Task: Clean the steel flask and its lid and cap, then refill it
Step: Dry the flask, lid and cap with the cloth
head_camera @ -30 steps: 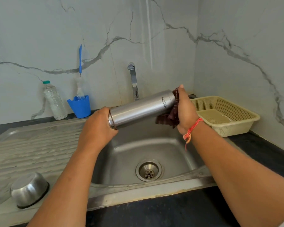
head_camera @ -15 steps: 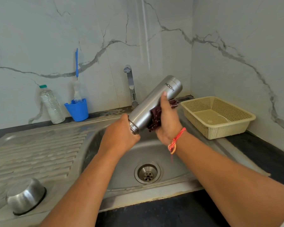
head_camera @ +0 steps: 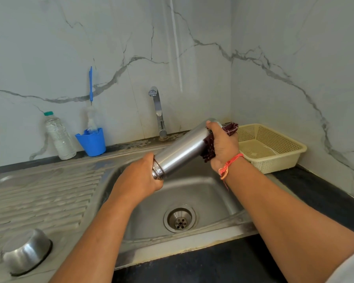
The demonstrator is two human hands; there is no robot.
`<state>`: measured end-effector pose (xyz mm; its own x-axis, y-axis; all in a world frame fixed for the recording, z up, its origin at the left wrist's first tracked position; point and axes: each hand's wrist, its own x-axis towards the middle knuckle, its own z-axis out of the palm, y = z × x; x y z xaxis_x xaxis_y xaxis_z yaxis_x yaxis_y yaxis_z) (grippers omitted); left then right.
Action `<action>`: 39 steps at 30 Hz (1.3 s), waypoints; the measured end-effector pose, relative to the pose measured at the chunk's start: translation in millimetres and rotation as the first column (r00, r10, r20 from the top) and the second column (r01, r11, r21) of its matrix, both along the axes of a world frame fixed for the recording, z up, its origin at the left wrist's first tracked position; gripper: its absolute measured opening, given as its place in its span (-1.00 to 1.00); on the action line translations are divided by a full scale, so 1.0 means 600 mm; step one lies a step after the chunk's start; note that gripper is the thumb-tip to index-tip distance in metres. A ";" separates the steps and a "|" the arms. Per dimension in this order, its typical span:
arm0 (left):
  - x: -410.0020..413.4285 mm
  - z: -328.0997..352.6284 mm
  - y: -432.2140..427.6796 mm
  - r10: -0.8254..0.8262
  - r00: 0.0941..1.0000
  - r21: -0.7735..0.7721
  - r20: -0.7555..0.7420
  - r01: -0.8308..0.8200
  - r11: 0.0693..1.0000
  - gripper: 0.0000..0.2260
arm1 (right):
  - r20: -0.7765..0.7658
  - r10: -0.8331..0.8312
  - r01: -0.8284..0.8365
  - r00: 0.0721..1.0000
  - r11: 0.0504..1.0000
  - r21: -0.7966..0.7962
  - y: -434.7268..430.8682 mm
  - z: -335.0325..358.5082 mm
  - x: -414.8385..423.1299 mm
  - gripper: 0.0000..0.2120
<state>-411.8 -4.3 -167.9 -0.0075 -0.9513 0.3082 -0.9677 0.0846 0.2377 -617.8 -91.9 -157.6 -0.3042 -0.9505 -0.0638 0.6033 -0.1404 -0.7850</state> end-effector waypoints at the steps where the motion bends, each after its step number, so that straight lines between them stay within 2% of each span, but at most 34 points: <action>1: 0.006 0.000 0.001 0.007 1.000 0.007 -0.012 -0.007 1.000 -0.46 | -0.011 0.019 -0.019 1.000 1.000 -0.014 0.002 0.000 0.003 -0.34; 4: 0.022 -0.002 0.005 0.007 0.999 0.016 -0.037 -0.006 1.000 -0.27 | -0.026 0.067 -0.069 0.997 0.995 -0.078 0.010 0.002 0.018 -0.48; 6: 0.021 -0.006 0.007 -0.064 0.996 0.004 -0.060 0.065 0.998 -0.09 | -0.051 0.084 -0.089 0.995 0.989 -0.116 0.016 0.000 0.031 -0.52; 8: 0.012 -0.014 0.006 -0.127 0.990 0.009 -0.065 0.128 0.992 0.00 | -0.098 0.088 -0.102 0.991 0.984 -0.149 0.022 -0.003 0.043 -0.52; 11: 0.004 -0.026 -0.001 -0.116 0.983 -0.001 -0.140 0.117 0.993 -0.03 | -0.151 0.080 -0.109 0.985 0.976 -0.191 0.029 -0.004 0.051 -0.47; 14: -0.005 -0.029 -0.006 -0.107 0.972 -0.050 -0.208 0.098 0.994 -0.05 | -0.212 0.093 -0.144 0.973 0.960 -0.241 0.040 0.000 0.055 -0.51; 17: -0.016 -0.029 -0.009 -0.109 0.956 -0.084 -0.271 0.089 0.992 -0.04 | -0.384 0.090 -0.214 0.919 0.932 -0.294 0.059 0.007 0.061 -0.58; 20: -0.003 -0.029 -0.015 -0.053 0.959 -0.130 -0.278 0.017 0.991 -0.09 | -0.630 0.018 -0.316 0.777 0.876 -0.364 0.063 0.012 0.058 -0.67; 22: 0.018 -0.025 -0.020 0.006 0.975 -0.171 -0.222 -0.045 0.984 -0.10 | -0.802 -0.098 -0.360 0.589 0.857 -0.370 0.057 0.007 0.052 -0.68; 24: 0.040 -0.020 -0.022 0.059 0.990 -0.192 -0.127 -0.083 0.978 -0.11 | -0.901 -0.158 -0.429 0.405 0.838 -0.339 0.052 -0.004 0.049 -0.59; 26: 0.055 -0.017 -0.023 0.081 0.996 -0.198 -0.029 -0.085 0.977 -0.11 | -0.940 -0.134 -0.497 0.312 0.820 -0.282 0.056 -0.007 0.050 -0.48; 28: 0.057 -0.015 -0.021 0.075 0.996 -0.187 0.057 -0.063 0.980 -0.12 | -0.957 -0.098 -0.532 0.274 0.813 -0.236 0.060 -0.005 0.049 -0.40; 30: 0.054 -0.013 -0.019 0.053 0.992 -0.200 0.117 -0.028 0.979 -0.14 | -0.953 -0.097 -0.540 0.288 0.805 -0.245 0.065 0.001 0.046 -0.40; 34: 0.047 -0.009 -0.017 0.038 0.968 -0.318 0.248 0.044 0.947 -0.19 | -0.896 -0.076 -0.468 0.438 0.832 -0.299 0.075 0.014 0.035 -0.64; 35: 0.046 -0.009 -0.016 0.041 0.959 -0.343 0.282 0.061 0.937 -0.20 | -0.878 -0.017 -0.452 0.478 0.853 -0.262 0.074 0.016 0.031 -0.64; 37: 0.041 -0.009 -0.014 0.037 0.942 -0.377 0.333 0.097 0.921 -0.22 | -0.816 0.172 -0.467 0.552 0.875 -0.131 0.069 0.017 0.020 -0.49; 39: 0.036 -0.011 -0.013 0.031 0.924 -0.391 0.380 0.130 0.911 -0.23 | -0.694 0.419 -0.551 0.586 0.834 0.038 0.060 0.015 0.008 -0.35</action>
<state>-390.2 -11.9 -174.3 -0.2414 -0.7406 0.6271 -0.9687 0.1450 -0.2016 -612.9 -55.7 -148.8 0.3073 -0.9429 0.1286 -0.0358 -0.1465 -0.9886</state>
